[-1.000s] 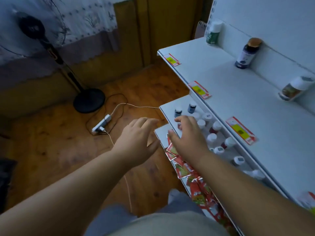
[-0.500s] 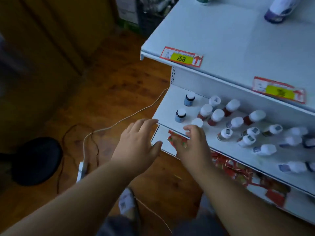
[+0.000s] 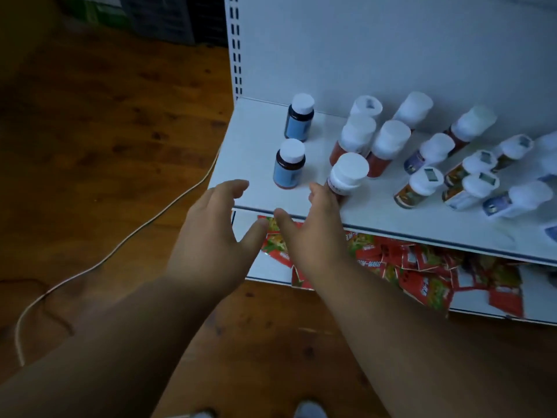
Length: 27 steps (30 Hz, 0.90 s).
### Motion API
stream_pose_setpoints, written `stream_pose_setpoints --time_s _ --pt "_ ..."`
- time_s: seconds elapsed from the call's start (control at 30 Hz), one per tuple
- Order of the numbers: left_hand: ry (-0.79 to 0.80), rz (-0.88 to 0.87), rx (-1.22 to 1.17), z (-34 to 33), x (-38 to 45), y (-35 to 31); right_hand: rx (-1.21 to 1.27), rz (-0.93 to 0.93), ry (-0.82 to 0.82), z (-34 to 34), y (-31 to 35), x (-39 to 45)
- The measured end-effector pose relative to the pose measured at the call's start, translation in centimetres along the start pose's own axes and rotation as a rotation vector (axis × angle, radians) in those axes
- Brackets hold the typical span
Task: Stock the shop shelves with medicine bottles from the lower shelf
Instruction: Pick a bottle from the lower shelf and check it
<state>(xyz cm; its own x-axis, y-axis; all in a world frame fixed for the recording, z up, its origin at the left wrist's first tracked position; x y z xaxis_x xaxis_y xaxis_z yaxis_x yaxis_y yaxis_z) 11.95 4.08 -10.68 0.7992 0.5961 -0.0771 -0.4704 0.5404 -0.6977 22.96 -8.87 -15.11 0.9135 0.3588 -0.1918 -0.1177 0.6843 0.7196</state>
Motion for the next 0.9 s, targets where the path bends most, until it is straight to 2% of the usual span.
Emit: stream_pose_setpoints --time_s 0.17,0.3,0.4,0.53,0.73,0.9 --pt "-0.061 -0.020 -0.070 -3.1 2.5 2.5 0.033 0.047 -0.056 -2.7 -1.2 3.3" --pt "-0.098 -0.036 -0.125 -3.2 4.0 2.9 0.134 0.059 -0.162 -2.6 0.1 6.5" --pt "-0.091 -0.043 -0.157 -2.9 4.8 2.4 0.203 0.064 -0.170 -2.4 1.3 8.3" --pt "-0.081 -0.037 -0.198 -1.9 4.1 1.4 0.306 0.061 -0.041 -2.8 2.4 6.4" --pt "-0.003 0.065 -0.287 2.1 -2.4 -0.8 0.610 -0.099 0.211 -0.5 3.4 -4.2" --pt "0.156 0.040 -0.449 6.7 -9.0 -8.3 0.844 -0.177 0.327 5.2 6.9 -13.3"
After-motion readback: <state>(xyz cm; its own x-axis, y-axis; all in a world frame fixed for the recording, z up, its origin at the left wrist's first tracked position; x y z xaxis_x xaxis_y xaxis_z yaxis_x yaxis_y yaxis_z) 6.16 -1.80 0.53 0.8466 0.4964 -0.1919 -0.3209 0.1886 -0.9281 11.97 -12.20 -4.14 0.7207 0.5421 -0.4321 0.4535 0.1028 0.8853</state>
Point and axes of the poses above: each hand's wrist, its own x-axis towards the middle knuckle, its own z-axis out of the back of the hand, y = z × x, the point moved 10 cm from there along x, towards the middle knuckle, and after that the axes turned 1 degree about -x, right-handed, at the moved point
